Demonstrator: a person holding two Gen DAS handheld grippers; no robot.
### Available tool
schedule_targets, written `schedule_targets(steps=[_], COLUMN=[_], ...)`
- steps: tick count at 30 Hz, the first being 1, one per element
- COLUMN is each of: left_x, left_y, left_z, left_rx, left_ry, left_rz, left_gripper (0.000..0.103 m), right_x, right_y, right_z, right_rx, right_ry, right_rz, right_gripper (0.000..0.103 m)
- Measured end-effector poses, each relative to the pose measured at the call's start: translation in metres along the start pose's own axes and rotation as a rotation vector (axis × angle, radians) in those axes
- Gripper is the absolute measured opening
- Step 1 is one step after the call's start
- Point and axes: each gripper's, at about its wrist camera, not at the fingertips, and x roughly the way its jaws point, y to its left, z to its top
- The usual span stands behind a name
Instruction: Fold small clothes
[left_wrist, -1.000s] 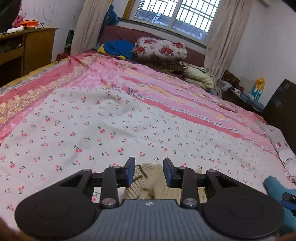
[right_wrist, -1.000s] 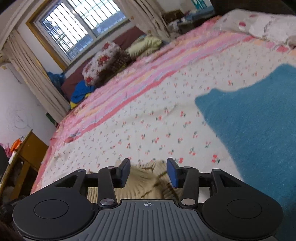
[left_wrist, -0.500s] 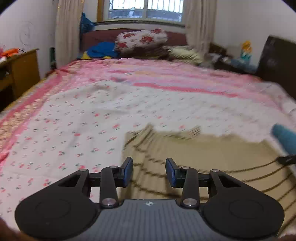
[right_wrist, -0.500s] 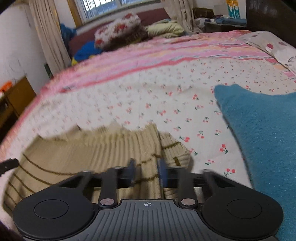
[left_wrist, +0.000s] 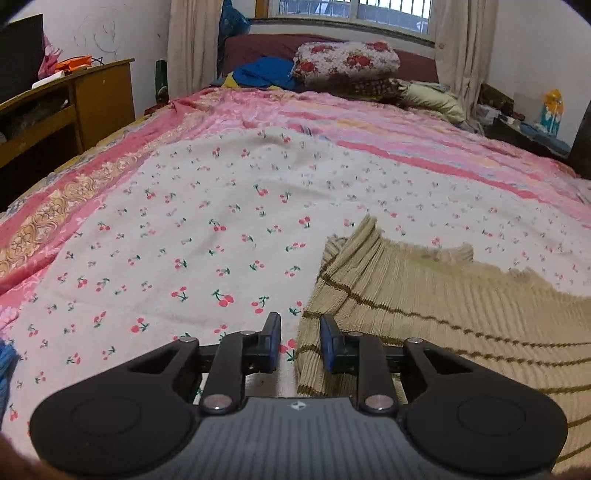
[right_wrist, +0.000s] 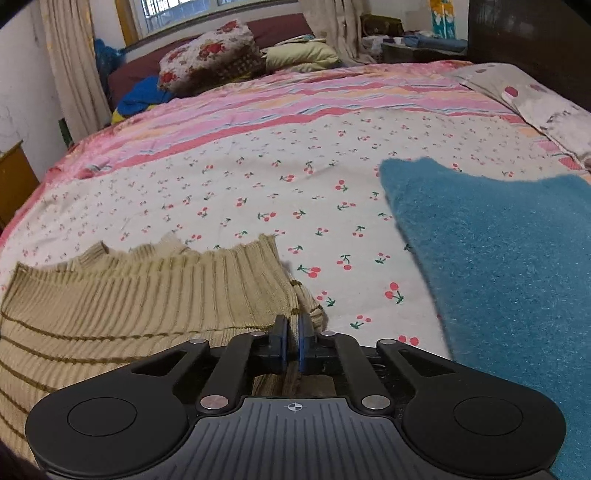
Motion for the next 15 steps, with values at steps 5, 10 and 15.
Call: schedule_targets(steps=[5, 10, 15], left_x=[-0.031, -0.057, -0.045], left_y=[-0.001, -0.002, -0.004], left_z=[0.0, -0.016, -0.032], left_rx=[0.024, 0.044, 0.045], left_ry=[-0.06, -0.079, -0.019], left_rz=[-0.006, -0.073, -0.047], left_gripper=[0.032, 0.032, 0.032], right_x=[-0.037, -0.07, -0.062], right_y=[0.002, 0.016, 0.022], right_z=[0.001, -0.026, -0.056], right_rx=[0.003, -0.063, -0.11], right_ry=[-0.088, -0.073, -0.001], right_rz=[0.033, 0.134, 0.121], right_gripper=[0.014, 0.014, 0.014])
